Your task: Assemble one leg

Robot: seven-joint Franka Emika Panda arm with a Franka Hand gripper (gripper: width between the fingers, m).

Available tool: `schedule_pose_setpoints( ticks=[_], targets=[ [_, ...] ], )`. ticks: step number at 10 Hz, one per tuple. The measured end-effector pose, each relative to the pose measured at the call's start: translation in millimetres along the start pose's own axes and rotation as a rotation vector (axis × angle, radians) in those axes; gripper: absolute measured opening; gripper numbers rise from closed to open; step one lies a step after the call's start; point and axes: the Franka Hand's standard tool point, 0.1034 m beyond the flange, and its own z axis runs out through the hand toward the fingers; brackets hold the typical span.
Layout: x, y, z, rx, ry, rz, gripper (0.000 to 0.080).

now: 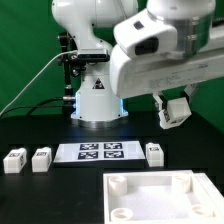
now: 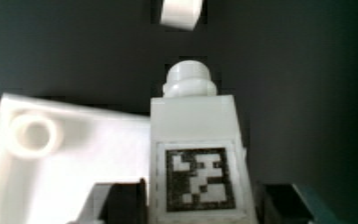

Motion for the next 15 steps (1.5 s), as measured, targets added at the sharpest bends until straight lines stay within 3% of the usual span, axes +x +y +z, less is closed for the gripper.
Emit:
schedule_pose_setpoints(
  ticks=[5,7,8,9,10,13,15],
  targets=[
    [7.6,11.2,1.2,-0.067,0.448,0.004,0.0293],
    [48.3,21.8,-20.7,-0.097,0.719,-0.013,0.0293],
    [57.5,20.4,-16.1,-0.11,0.841,-0.016,0.0293],
    [55.5,20.3,-2.0,-0.104,0.806,-0.015,0.0293],
    [55.8,20.4,-8.1,-0.105,0.812,-0.015,0.0293],
    [56.0,20.3,-4.2,-0.104,0.808,-0.015,0.0293],
    [67.2,9.9,12.2,-0.095,0.829,-0.021,0.0293]
  ],
)
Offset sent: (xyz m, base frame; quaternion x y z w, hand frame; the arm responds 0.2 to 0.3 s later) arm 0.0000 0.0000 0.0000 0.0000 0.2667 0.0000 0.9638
